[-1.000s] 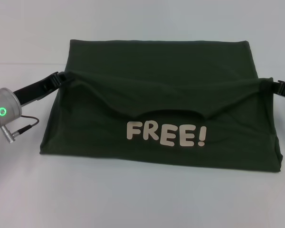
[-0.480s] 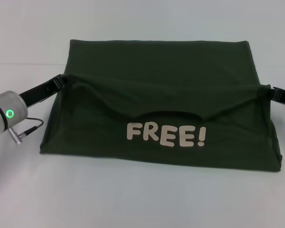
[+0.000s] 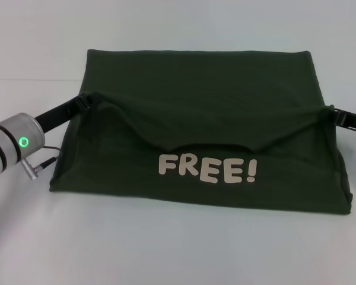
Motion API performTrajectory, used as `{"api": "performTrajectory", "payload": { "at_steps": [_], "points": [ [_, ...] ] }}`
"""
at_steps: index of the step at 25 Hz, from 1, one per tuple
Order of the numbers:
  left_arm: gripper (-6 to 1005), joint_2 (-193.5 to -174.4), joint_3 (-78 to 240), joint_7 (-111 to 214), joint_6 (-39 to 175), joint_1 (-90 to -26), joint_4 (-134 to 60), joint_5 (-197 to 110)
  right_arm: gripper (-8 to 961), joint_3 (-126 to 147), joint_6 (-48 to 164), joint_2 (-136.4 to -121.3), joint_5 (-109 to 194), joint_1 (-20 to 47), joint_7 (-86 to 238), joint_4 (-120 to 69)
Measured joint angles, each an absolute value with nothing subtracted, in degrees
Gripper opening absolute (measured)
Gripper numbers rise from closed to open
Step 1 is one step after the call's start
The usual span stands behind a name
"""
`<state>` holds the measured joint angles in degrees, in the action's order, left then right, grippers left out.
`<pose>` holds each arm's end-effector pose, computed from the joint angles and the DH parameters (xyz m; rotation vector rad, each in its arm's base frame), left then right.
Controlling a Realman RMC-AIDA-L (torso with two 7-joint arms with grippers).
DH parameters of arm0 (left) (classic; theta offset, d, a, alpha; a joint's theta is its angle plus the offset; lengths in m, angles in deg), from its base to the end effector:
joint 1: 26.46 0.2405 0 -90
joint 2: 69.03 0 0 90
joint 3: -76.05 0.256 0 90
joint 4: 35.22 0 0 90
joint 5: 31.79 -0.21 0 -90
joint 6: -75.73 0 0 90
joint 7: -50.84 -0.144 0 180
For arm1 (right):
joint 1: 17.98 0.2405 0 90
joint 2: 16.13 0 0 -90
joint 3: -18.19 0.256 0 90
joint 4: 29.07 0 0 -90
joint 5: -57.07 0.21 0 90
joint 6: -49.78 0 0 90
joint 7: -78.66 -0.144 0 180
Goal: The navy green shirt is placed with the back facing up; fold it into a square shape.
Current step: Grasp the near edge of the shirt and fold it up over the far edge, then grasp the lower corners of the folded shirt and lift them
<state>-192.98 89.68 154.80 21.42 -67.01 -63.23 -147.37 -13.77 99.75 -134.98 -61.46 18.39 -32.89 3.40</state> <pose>-0.2869 0.4094 -0.0059 -1.7959 -1.4565 -0.9106 0.3137 0.4107 0.0229 -1.8979 1.3648 0.5851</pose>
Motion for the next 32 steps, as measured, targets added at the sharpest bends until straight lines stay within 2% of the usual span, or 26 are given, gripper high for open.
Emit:
{"api": "performTrajectory", "payload": {
  "at_steps": [6,10,18,22,27,30,32],
  "points": [
    [46,-193.01,89.7,153.7,23.0,-67.1,-61.5,-144.5,61,-14.5,99.9,-135.2,-61.6,18.3,-32.5,3.3],
    [50,-193.03,89.7,153.6,23.1,-66.9,-61.5,-144.4,212,-14.9,100.6,-134.79,-61.7,17.7,-32.6,3.3],
    [326,-192.92,89.2,154.6,23.6,-65.5,-60.8,-144.5,545,-14.0,104.4,-134.47,-61.2,15.9,-33.0,4.0],
    [488,-191.84,89.6,159.4,22.3,-63.7,-61.7,-145.5,735,-13.6,108.4,-133.89,-60.3,14.6,-32.6,4.2],
    [686,-189.27,89.9,168.6,11.5,-62.4,-65.7,-155.1,832,-13.6,116.3,-132.26,-60.0,12.9,-32.0,4.2],
    [699,-188.32,90.1,172.8,4.7,-62.6,-70.1,-163.5,890,-13.7,121.6,-131.64,-60.0,12.0,-30.1,4.2],
    [708,-188.03,90.6,173.1,2.0,-62.8,-72.3,-166.3,888,-13.7,124.9,-131.39,-60.0,11.5,-28.3,4.2]
  ]
}}
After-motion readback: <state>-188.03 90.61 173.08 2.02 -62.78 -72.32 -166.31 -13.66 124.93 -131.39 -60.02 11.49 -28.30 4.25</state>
